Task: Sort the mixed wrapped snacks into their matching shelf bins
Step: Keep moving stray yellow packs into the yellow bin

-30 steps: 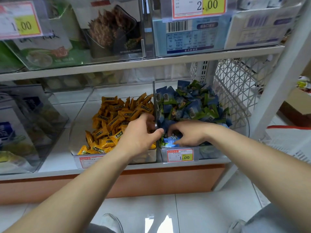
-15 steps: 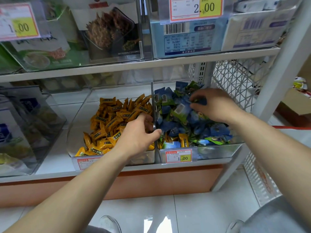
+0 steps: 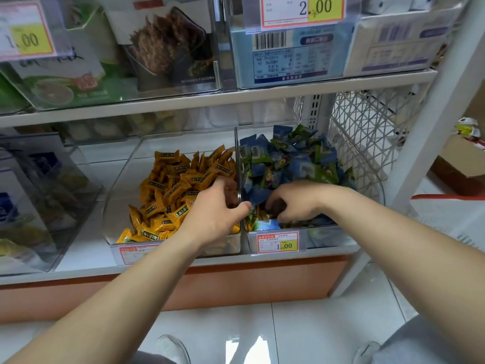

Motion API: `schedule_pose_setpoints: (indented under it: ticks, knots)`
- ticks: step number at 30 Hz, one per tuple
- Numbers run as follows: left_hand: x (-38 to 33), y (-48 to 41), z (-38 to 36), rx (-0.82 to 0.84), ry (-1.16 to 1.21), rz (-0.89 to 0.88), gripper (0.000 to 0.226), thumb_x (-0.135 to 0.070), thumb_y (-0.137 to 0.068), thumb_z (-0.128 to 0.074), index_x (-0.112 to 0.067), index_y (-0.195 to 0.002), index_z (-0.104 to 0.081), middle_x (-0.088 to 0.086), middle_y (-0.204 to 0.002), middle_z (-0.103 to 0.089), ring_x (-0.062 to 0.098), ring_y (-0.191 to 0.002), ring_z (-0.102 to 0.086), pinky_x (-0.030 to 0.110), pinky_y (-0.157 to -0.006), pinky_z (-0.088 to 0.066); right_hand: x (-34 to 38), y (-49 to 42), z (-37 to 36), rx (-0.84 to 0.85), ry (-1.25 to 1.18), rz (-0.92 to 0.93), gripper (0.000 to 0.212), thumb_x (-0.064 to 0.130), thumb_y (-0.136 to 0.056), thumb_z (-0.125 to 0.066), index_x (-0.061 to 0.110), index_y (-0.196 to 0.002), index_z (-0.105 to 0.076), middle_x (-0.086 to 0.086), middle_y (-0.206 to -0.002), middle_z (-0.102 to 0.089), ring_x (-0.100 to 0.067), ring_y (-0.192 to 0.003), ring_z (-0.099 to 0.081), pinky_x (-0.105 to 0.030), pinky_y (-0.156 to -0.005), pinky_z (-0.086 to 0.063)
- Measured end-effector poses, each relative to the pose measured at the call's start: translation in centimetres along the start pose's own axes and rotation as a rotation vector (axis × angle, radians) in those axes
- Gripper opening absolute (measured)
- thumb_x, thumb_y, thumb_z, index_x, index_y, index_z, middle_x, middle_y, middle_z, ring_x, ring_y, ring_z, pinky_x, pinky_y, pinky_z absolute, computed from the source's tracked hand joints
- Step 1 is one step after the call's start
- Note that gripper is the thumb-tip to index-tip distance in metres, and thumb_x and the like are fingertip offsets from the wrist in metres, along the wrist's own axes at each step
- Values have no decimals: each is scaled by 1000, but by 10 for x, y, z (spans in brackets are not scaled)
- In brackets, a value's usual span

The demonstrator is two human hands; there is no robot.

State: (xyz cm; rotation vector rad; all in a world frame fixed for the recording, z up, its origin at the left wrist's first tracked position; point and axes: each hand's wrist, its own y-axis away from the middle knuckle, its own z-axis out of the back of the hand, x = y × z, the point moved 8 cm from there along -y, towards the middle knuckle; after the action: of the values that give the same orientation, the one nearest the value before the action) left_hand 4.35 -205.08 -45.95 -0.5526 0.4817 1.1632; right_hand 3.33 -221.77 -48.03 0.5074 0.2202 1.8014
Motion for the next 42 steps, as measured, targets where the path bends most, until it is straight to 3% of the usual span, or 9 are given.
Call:
schedule_pose_setpoints:
  ticks: [3,8,16,22,27,31,34,37,42]
  knots:
    - [0,1,0,18,6,-8,51,-52,-83,-70,-27,-123,-50,-13,-100,-62,5,-88,-58,9,-65,-38,-1,-6,-7,114,95,-48,34,23,-86,-67,23,-121,-66,5,-108,-67,-13,-84,-59,-26,-68,-50]
    - [-1,5,1,40,19,-30,53,-55,-84,-69,-28,-125,-49,-22,-93,-58,-2,-86,-56,17,-71,-42,-3,-8,-4,89,95,-58,30,9,-86,-63,20,-112,-72,13,-83,-61,-8,-75,-56,-21,-57,-44]
    - [-1,4,1,70,17,-33,58,-58,-83,-67,-28,-128,-49,-20,-93,-61,-7,-86,-55,12,-66,-40,-1,-4,-10,129,207,-69,21,16,-89,-69,19,-108,-76,4,-107,-71,-15,-94,-63,-25,-73,-49]
    - [-2,5,1,85,22,-25,59,-59,-83,-67,-28,-130,-48,-22,-92,-59,-8,-85,-54,10,-67,-40,0,5,-8,143,188,2,12,16,-88,-66,22,-92,-76,16,-80,-62,-2,-68,-53,-9,-48,-36]
    - [-3,4,3,89,26,-22,61,-57,-83,-69,-24,-131,-51,-19,-99,-61,3,-92,-58,12,-70,-40,-15,18,13,-15,-16,29,8,28,-84,-76,27,-81,-69,12,-81,-68,-6,-77,-61,-25,-66,-49]
    - [-9,1,15,-2,-43,-23,64,-58,-82,-69,-25,-133,-51,-8,-121,-62,12,-111,-58,22,-86,-46,-22,31,46,-303,-248,82,14,29,-84,-77,35,-88,-65,16,-86,-67,3,-77,-61,-18,-65,-47]
    - [-36,2,38,-236,-175,-157,56,-61,-84,-59,-37,-134,-49,-2,-126,-58,19,-115,-55,30,-87,-45,-22,40,61,-456,-500,145,12,24,-86,-76,30,-94,-70,11,-90,-71,-4,-83,-66,-25,-77,-52]
    - [-60,3,30,-154,-55,-296,51,-56,-87,-60,-40,-134,-52,-4,-125,-61,14,-115,-55,33,-93,-48,-7,45,64,-511,-752,266,12,11,-88,-72,23,-92,-70,2,-87,-73,-8,-79,-68,-22,-74,-51]
    - [-58,1,39,-177,175,-267,26,-36,-85,-75,-33,-110,-65,-21,-91,-66,-8,-87,-62,8,-70,-45,-5,40,63,-618,-910,250,14,11,-90,-70,23,-98,-69,-1,-92,-73,-12,-83,-70,-24,-71,-55]
